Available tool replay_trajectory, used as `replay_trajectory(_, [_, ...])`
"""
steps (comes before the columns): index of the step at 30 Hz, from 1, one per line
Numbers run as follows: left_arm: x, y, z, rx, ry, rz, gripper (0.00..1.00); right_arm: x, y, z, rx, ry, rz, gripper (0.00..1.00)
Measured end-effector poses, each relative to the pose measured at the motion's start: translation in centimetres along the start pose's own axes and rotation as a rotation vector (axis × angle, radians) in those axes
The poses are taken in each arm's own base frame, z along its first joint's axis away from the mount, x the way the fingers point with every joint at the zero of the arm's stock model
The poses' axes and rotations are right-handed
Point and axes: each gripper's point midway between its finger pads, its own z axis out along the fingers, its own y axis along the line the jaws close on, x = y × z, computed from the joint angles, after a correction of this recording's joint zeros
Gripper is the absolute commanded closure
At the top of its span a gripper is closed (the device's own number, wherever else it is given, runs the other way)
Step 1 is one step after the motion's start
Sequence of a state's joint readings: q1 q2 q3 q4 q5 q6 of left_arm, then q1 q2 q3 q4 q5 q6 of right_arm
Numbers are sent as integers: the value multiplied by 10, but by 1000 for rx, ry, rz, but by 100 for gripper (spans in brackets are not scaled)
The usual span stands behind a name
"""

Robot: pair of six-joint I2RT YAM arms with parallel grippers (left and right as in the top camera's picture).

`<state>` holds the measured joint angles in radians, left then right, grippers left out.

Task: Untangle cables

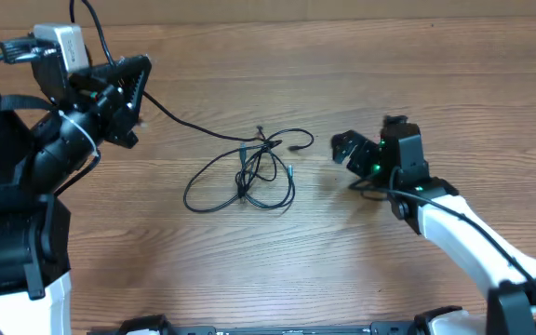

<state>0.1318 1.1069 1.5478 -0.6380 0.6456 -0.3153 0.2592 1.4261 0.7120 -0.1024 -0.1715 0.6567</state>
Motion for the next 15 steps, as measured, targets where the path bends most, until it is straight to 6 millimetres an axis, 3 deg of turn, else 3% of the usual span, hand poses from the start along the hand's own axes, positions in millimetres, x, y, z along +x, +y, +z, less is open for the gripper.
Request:
replay_trajectory(6, [-1,33,11,-136,-21,-180,96,29,72,-32,-252,74,-167,1])
replay_trajectory(10, [-2,44,15,-174,-37,-287,96,61,98,-20,-257,77,-282,0])
replay_trajectory(15, [-10,43,16,-164,-71,-354,96,67,135,5,-314,-56,-373,0])
